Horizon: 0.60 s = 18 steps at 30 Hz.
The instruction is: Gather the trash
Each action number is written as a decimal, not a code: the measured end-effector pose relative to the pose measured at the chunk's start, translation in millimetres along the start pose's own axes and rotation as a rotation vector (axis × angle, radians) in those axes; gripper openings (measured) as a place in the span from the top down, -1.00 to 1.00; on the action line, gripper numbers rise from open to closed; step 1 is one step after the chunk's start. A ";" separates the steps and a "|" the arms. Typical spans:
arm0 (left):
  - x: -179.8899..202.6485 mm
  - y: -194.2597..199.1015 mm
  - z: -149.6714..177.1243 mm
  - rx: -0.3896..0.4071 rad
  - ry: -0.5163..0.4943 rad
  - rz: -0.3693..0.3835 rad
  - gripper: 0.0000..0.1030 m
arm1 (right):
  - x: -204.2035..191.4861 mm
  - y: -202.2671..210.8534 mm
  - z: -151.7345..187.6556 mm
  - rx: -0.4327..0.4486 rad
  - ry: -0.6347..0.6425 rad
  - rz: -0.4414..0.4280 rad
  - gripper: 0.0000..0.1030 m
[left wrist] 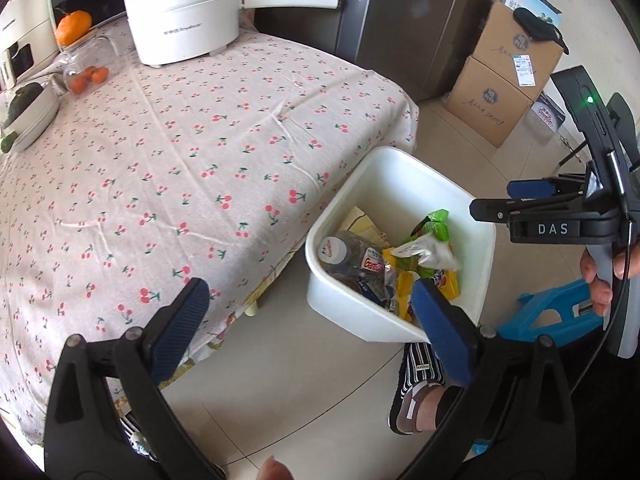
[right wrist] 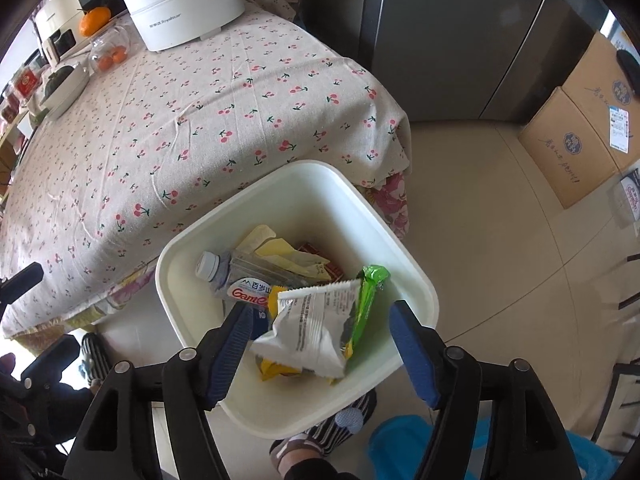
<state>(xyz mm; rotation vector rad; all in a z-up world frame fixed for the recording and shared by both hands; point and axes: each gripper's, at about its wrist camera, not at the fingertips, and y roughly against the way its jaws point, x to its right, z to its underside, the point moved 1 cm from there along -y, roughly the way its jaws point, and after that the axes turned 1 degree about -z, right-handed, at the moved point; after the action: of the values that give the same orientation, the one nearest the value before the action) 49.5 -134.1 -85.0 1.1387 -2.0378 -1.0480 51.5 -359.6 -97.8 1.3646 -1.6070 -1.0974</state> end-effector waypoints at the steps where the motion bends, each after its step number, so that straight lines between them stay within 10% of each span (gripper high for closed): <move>1: -4.6 3.7 1.1 0.004 0.020 -0.015 -0.95 | -2.3 2.1 -0.2 0.005 0.000 0.006 -0.54; 8: -26.7 37.9 13.6 0.050 0.122 -0.128 -0.95 | -25.3 40.5 10.5 0.131 -0.018 0.032 -0.98; 18: -19.9 94.0 42.5 0.226 0.134 -0.258 -0.98 | -62.3 101.7 59.5 0.324 0.013 0.074 -1.00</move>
<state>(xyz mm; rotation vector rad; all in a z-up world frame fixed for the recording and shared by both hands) -13.9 -70.8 -30.1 1.5785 -1.9763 -0.8469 -29.3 -283.1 -24.6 1.4993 -1.8693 -0.8059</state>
